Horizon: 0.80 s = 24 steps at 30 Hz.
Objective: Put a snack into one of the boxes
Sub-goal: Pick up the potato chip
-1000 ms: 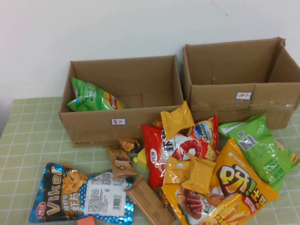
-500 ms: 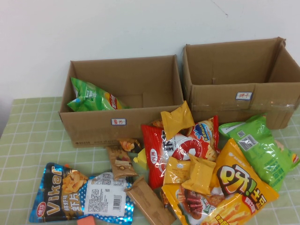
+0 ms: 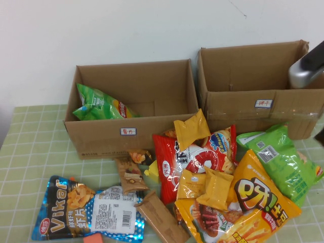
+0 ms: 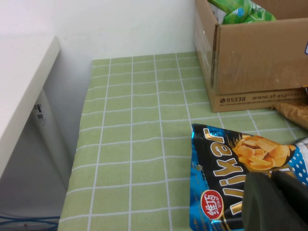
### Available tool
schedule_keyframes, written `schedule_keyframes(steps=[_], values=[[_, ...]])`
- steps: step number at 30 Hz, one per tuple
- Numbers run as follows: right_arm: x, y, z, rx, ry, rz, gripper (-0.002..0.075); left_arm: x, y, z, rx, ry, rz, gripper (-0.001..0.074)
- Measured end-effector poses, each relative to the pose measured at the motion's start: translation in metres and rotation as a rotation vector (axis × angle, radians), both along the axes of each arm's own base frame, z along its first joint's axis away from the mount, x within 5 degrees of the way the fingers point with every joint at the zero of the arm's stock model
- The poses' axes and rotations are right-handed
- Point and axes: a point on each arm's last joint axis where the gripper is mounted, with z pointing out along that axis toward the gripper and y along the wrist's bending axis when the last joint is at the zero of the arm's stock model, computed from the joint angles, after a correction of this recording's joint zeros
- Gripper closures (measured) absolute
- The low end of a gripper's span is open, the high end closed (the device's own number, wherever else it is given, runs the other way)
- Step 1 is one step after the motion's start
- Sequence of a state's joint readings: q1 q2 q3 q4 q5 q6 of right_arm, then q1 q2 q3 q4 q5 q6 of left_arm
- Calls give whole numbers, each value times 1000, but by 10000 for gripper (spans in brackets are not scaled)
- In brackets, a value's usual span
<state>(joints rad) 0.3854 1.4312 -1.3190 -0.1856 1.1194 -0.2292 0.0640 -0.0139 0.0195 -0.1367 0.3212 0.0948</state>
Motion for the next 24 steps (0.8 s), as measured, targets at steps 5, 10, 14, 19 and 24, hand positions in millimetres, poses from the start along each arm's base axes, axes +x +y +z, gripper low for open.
schedule_keyframes(steps=[5, 10, 14, 19, 24], values=[[19, -4, -23, 60, 102, -68, 647, 0, 0, 0, 0, 0, 0, 735], [42, -23, -50, 118, 189, -180, 431, 0, 0, 0, 0, 2, 0, 735], [60, -35, -78, 134, 269, -263, 212, 0, 0, 0, 0, 2, 0, 736], [79, -32, -114, 156, 304, -272, 115, 0, 0, 0, 0, 0, 0, 736], [97, -28, -136, 178, 238, -218, 102, 0, 0, 0, 0, 0, 0, 736]])
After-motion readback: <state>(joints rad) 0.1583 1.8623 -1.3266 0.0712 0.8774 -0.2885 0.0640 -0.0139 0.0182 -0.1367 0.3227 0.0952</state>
